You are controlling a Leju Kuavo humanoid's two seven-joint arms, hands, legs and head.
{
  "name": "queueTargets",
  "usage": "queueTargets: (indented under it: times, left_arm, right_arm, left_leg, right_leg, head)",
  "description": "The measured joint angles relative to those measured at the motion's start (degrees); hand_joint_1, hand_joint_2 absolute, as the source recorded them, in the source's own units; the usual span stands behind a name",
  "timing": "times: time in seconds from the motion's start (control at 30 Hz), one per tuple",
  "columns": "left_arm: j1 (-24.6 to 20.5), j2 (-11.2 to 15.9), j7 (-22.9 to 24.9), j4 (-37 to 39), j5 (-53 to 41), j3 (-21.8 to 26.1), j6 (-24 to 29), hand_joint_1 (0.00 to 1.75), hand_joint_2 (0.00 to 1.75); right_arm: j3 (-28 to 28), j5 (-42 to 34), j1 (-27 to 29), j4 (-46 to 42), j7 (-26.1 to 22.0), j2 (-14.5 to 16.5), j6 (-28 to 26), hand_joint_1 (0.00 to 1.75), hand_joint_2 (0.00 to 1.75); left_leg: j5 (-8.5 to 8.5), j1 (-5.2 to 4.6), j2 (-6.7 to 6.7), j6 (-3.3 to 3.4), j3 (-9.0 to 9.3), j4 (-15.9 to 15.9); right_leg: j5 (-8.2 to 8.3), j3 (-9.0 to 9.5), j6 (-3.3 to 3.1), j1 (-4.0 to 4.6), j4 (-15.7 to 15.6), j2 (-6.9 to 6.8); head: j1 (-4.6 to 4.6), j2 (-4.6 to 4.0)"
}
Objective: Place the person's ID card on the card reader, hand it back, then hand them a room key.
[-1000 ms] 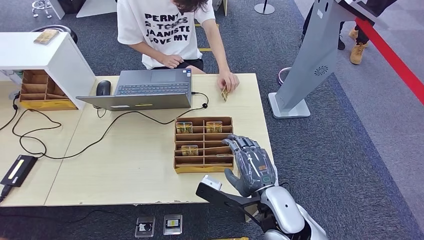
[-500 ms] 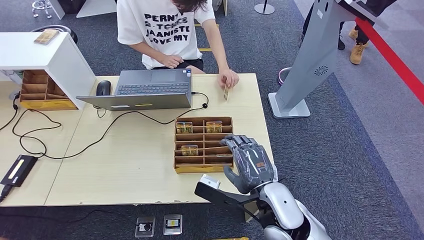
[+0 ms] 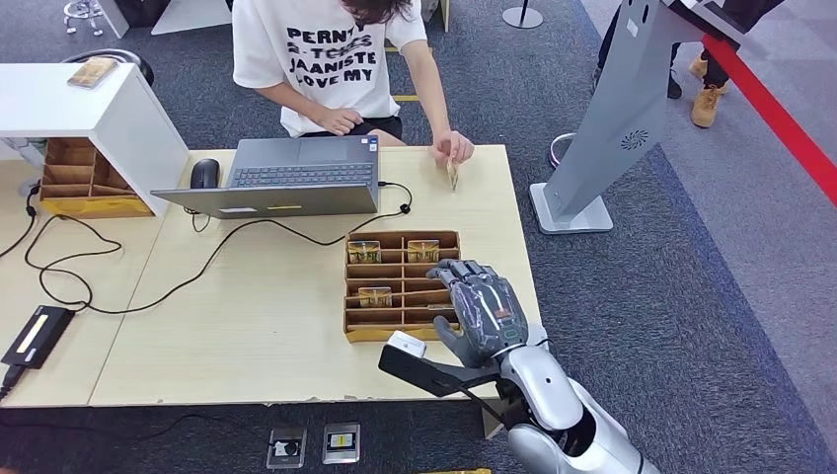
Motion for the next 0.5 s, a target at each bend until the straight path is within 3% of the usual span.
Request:
queueTargets:
  times: [0.5]
  left_arm:
    - [0.01, 0.00, 0.02, 0.00, 0.25, 0.00, 0.43, 0.00, 0.00]
  right_arm:
    - [1.79, -0.13, -2.74, 7.52, 0.50, 1.29, 0.14, 0.69, 1.75]
  left_leg:
    - [0.00, 0.00, 0.00, 0.00, 0.00, 0.00]
  right_leg:
    - [0.00, -0.01, 0.00, 0.00, 0.00, 0.00]
  head:
    - [0.00, 0.00]
